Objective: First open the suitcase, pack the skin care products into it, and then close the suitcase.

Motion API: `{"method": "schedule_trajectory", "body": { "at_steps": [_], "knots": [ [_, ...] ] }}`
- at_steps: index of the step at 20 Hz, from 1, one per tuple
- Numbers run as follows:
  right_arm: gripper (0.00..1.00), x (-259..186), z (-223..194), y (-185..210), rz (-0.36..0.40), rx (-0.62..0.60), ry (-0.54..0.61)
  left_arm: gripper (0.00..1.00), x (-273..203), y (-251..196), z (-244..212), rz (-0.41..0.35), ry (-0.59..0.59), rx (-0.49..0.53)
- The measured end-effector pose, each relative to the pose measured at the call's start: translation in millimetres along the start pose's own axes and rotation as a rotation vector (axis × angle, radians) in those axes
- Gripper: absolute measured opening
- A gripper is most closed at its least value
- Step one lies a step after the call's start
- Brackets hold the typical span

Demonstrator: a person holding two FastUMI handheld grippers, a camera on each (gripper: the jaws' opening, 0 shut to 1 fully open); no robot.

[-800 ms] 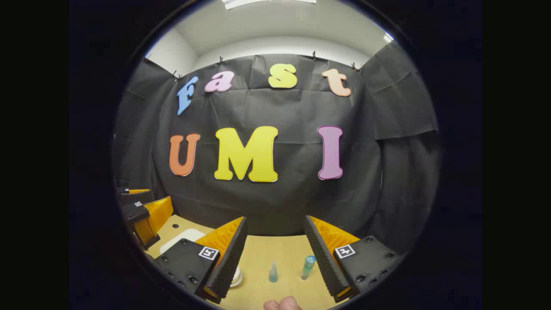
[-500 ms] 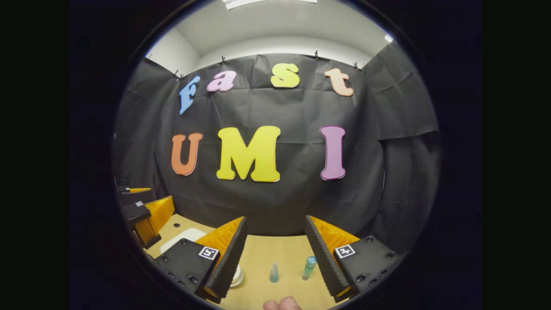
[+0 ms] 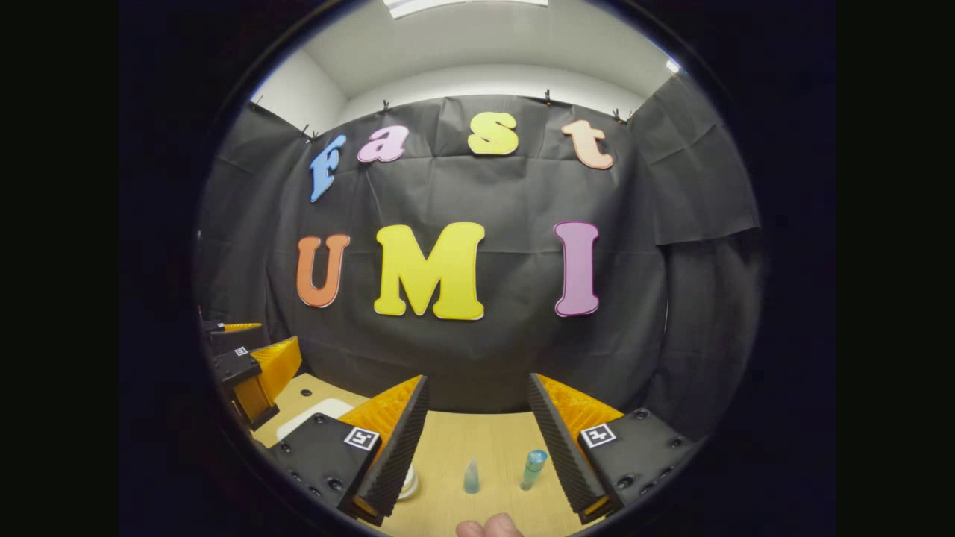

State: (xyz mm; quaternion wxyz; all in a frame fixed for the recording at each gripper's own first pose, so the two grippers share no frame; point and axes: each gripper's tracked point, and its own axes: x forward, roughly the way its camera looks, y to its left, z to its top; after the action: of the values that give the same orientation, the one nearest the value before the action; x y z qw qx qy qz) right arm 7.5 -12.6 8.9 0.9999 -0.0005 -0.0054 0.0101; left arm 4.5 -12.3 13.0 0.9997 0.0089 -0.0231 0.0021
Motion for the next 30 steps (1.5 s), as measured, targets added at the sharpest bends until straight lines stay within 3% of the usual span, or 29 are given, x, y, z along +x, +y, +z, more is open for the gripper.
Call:
{"method": "schedule_trajectory", "body": {
  "at_steps": [4, 10, 13, 20, 27, 30],
  "knots": [
    [0.79, 0, -2, -13, 0.001, -0.026, -0.008, 0.96, -2, -11, -3, -0.016, -0.011, 0.005],
    [0.79, -3, -29, -45, -0.027, -0.049, 0.043, 0.96, -3, -25, -48, -0.056, 0.100, 0.023],
    [0.79, -4, -47, -64, -0.042, -0.056, 0.082, 0.96, 1, -29, -73, -0.071, 0.136, 0.096],
    [0.79, -4, -79, -106, -0.077, -0.076, 0.145, 0.99, 18, -48, -158, -0.198, 0.285, 0.430],
    [0.79, -4, -95, -135, -0.103, -0.087, 0.164, 0.97, 30, -51, -229, -0.300, 0.408, 0.907],
    [0.79, -1, -96, -149, -0.134, -0.079, 0.165, 0.96, 34, -39, -249, -0.311, 0.492, 0.999]
  ]
}}
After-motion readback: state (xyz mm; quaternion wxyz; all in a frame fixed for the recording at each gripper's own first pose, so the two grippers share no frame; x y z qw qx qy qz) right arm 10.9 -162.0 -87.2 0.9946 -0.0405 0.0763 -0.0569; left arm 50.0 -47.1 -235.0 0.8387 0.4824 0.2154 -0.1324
